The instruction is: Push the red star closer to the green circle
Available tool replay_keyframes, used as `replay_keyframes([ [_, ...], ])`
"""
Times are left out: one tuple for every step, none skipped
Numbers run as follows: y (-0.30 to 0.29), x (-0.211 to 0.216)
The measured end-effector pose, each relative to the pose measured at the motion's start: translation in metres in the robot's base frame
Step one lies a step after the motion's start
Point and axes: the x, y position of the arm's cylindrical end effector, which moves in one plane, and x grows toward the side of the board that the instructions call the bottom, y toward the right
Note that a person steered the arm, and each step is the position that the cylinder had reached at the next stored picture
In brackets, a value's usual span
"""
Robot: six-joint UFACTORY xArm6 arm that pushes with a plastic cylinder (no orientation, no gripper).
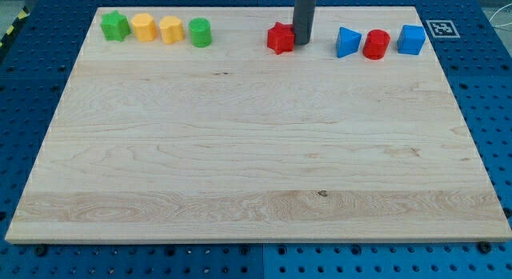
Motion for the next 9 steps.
replay_keyframes([
  [-0.017, 0.000],
  [-0.031, 0.000],
  [-0.038, 0.000],
  [-0.030, 0.010],
  [-0.029, 0.029],
  [-0.036, 0.036],
  [-0.047, 0.036],
  [-0.052, 0.035],
  [-0.054, 0.034],
])
